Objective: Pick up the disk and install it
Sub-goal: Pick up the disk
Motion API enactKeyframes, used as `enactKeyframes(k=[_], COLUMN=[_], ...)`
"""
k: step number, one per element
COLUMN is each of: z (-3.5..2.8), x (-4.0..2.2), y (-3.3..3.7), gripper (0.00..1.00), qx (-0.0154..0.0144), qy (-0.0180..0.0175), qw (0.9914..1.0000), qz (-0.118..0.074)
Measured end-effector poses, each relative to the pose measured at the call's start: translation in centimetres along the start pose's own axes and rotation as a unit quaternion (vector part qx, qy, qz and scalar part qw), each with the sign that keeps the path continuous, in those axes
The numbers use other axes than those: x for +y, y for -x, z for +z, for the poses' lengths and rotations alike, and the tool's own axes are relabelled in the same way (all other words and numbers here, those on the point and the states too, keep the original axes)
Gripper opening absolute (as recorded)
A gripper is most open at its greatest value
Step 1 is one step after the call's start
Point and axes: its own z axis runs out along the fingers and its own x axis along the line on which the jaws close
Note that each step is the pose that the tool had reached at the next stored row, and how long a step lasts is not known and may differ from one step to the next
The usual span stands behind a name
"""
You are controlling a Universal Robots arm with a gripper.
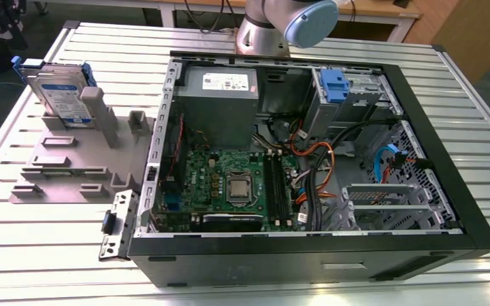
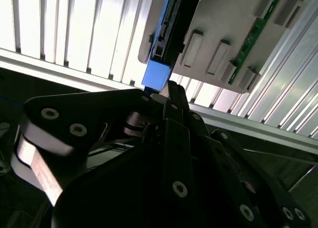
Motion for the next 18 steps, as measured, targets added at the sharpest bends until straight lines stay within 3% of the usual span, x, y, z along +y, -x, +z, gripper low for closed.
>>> enactKeyframes(k=[4,9,11,12,18], z=[0.10,0.73,1.08,1.25,2.27], x=[0.01,0.02,0.01,0.01,0.14], y=[0.03,0.15,0.18,0.19,0.22], gripper=[0.17,0.41,0.41,0.47,0.47], qx=[-0.0001,0.0000,0.0001,-0.0001,-0.0045], qy=[-0.0004,-0.0017,-0.0018,-0.0018,-0.0010], qw=[1.00000,0.99989,0.99973,0.99966,0.99919], qz=[-0.001,-0.014,-0.023,-0.026,-0.040])
